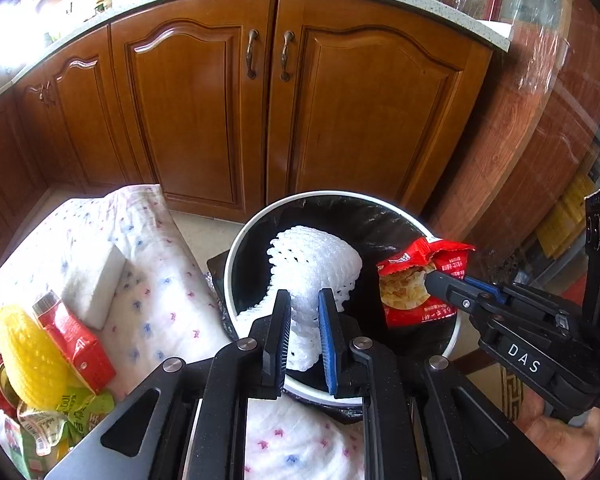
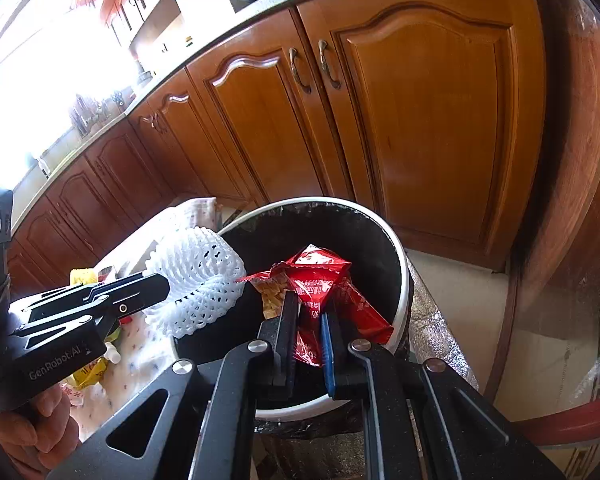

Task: Collect trash
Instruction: 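Carry both items over the trash bin and open both tools to drop them, then move both open tools back toward the trash on the table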

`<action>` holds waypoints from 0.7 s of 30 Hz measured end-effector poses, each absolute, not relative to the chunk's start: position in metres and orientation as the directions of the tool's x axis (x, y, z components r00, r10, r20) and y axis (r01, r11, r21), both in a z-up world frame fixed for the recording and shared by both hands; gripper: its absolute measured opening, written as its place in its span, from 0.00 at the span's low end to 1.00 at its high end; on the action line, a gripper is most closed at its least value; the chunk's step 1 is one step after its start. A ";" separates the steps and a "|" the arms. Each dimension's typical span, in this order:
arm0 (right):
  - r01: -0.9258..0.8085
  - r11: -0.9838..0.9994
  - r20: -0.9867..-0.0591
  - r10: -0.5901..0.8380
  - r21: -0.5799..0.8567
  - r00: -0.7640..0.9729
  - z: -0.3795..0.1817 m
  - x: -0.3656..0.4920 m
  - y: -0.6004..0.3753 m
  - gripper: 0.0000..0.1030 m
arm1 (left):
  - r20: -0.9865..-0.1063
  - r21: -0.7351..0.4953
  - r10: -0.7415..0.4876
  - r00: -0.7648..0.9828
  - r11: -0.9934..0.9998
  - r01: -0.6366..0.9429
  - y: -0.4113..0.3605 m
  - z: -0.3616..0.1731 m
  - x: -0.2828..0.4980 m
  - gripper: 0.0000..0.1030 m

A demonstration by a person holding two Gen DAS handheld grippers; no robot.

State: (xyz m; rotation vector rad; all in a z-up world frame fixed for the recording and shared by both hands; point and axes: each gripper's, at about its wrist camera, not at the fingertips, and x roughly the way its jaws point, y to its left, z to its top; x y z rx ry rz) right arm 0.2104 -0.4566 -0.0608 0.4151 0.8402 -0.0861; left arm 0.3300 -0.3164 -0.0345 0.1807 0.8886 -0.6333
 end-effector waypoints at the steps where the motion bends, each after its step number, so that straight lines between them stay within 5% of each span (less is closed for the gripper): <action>1: 0.237 0.916 -0.742 0.090 0.324 0.664 -0.063 0.213 -0.458 0.11 | -0.773 -0.108 -0.437 0.460 0.805 0.583 -0.317 -0.036 0.331 0.19; 3: 0.244 0.915 -0.749 0.090 0.323 0.656 -0.066 0.216 -0.461 0.14 | -0.775 -0.109 -0.430 0.463 0.812 0.573 -0.317 -0.037 0.331 0.33; 5: 0.247 0.911 -0.752 0.096 0.331 0.652 -0.068 0.219 -0.462 0.16 | -0.772 -0.098 -0.418 0.479 0.822 0.561 -0.313 -0.038 0.328 0.61; 8: 0.255 0.906 -0.755 0.100 0.339 0.649 -0.069 0.220 -0.465 0.39 | -0.764 -0.091 -0.411 0.497 0.832 0.548 -0.310 -0.036 0.323 0.64; 13: 0.248 0.896 -0.725 0.111 0.370 0.679 -0.063 0.209 -0.463 0.48 | -0.740 -0.116 -0.423 0.523 0.846 0.521 -0.283 -0.028 0.306 0.69; 17: 0.233 0.879 -0.679 0.129 0.415 0.723 -0.057 0.191 -0.455 0.87 | -0.699 -0.150 -0.442 0.562 0.860 0.488 -0.252 -0.022 0.278 0.75; 21: 0.223 0.866 -0.636 0.133 0.448 0.760 -0.050 0.171 -0.439 0.91 | -0.652 -0.147 -0.448 0.612 0.866 0.478 -0.217 -0.019 0.243 0.77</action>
